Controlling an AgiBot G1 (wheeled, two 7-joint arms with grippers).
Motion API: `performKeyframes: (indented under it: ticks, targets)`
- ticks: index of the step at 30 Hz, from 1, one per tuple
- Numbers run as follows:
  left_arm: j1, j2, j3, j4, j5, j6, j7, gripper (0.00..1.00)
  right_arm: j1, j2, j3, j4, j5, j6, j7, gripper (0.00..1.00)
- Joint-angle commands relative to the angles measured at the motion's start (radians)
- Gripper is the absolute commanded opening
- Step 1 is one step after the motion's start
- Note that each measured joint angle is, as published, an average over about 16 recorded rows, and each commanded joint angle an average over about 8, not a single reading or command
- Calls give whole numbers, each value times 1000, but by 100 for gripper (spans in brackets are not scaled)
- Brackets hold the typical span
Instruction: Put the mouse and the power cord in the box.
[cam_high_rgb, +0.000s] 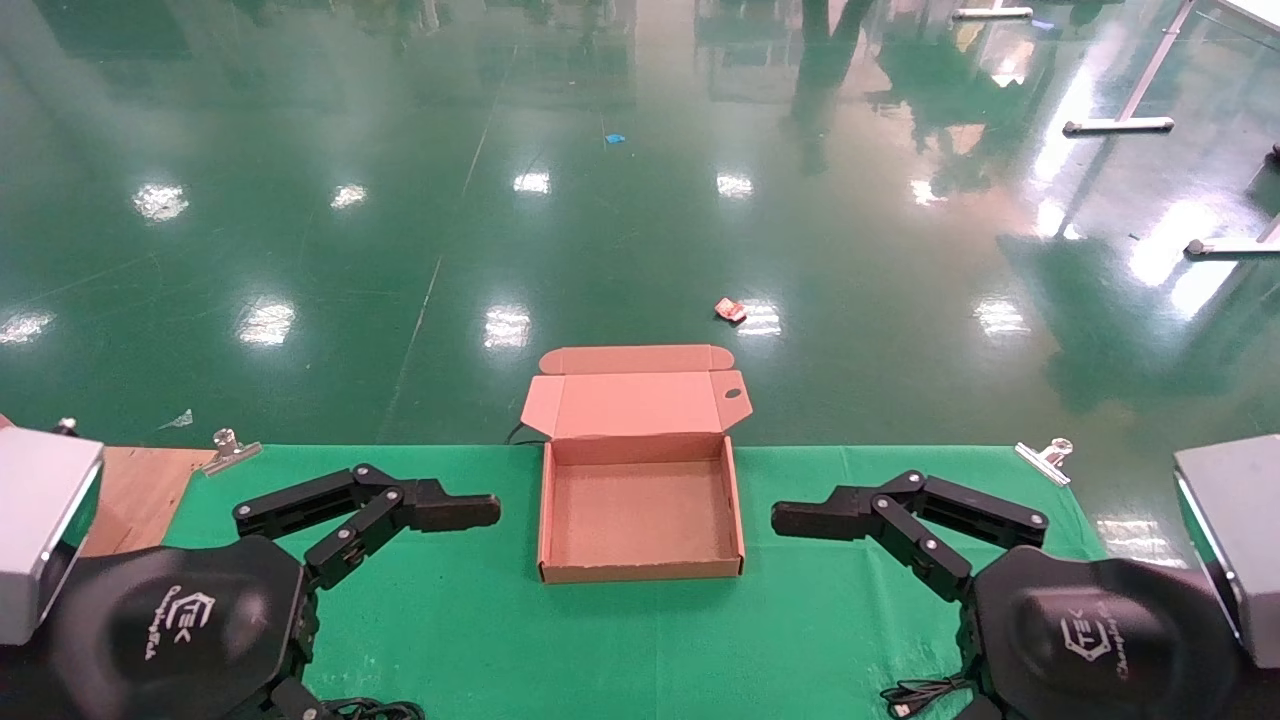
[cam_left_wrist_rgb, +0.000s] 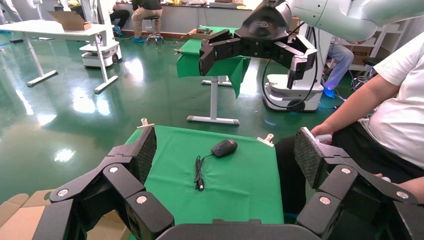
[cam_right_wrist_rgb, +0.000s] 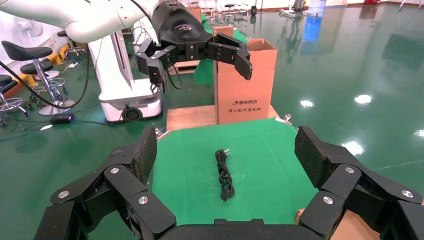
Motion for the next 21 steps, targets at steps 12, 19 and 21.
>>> performKeyframes:
  ticks: [12,19,21]
  targets:
    - [0,0,0,0,0,0,0,100,0,0,0,0,0,0,0,100]
    - [0,0,0,0,0,0,0,100,0,0,0,0,0,0,0,100]
    - [0,0,0,0,0,0,0,100,0,0,0,0,0,0,0,100]
